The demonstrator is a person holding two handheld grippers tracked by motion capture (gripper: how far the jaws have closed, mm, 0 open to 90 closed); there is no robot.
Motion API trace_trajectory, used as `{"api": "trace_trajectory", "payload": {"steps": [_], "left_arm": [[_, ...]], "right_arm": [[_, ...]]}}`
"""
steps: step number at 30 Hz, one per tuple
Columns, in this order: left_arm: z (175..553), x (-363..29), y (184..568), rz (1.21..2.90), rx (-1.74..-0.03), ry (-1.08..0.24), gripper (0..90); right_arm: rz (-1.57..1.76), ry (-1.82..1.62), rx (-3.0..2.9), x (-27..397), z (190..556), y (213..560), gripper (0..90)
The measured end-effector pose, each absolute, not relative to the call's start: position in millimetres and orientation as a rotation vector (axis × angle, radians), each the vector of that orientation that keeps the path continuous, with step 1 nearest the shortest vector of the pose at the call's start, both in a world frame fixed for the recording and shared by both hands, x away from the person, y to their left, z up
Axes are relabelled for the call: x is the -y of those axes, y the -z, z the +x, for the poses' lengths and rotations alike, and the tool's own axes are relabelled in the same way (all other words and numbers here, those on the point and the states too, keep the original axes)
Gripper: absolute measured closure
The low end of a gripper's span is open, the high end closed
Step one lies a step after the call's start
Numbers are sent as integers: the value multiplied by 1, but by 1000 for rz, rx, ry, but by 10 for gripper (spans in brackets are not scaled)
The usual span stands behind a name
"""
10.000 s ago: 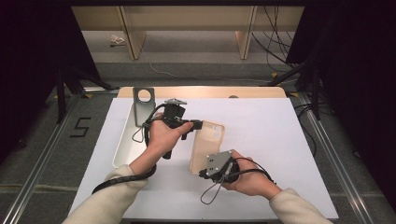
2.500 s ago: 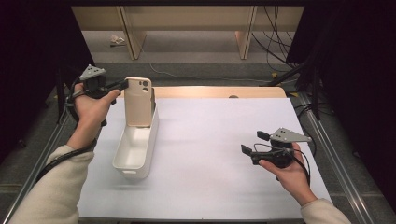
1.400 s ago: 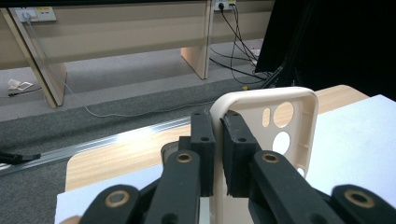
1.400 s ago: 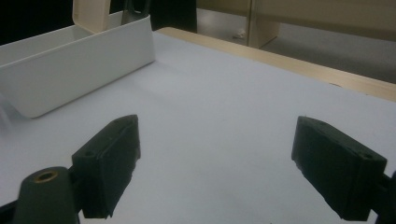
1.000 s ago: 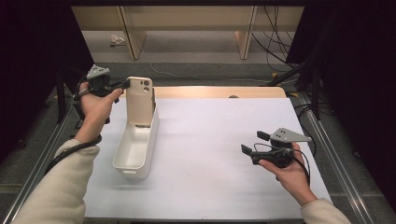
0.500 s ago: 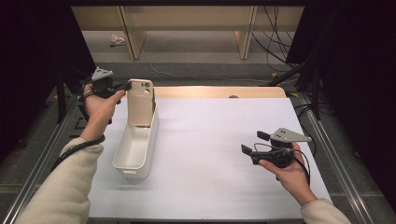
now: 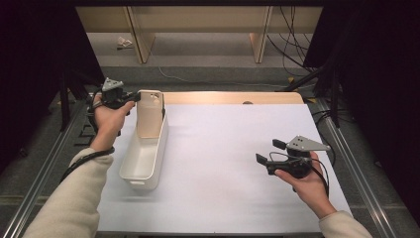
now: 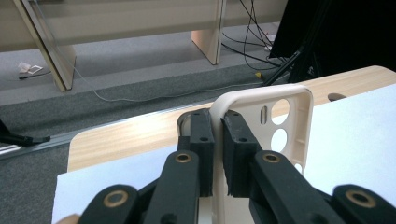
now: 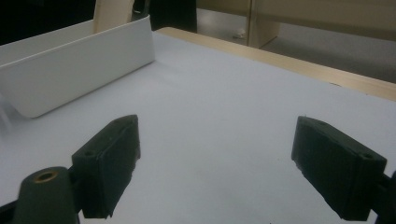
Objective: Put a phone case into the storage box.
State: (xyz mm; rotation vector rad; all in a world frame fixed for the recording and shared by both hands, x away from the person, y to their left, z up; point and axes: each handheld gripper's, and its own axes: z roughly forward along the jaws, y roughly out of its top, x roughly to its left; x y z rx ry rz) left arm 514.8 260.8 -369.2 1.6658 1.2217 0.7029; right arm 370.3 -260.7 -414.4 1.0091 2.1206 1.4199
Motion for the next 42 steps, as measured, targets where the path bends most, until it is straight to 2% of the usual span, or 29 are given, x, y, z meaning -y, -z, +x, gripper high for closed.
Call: {"api": "trace_trajectory", "payload": {"steps": [24,42], "left_arm": [[523,-259,391,1741,-1280,-720,806],[519,-258,388,1758,-1302,-743,527]], "right_arm": [[1011,-1425,-2123,261,370,415,164],[1011,-1422,-2124,261,370,415,164]]}}
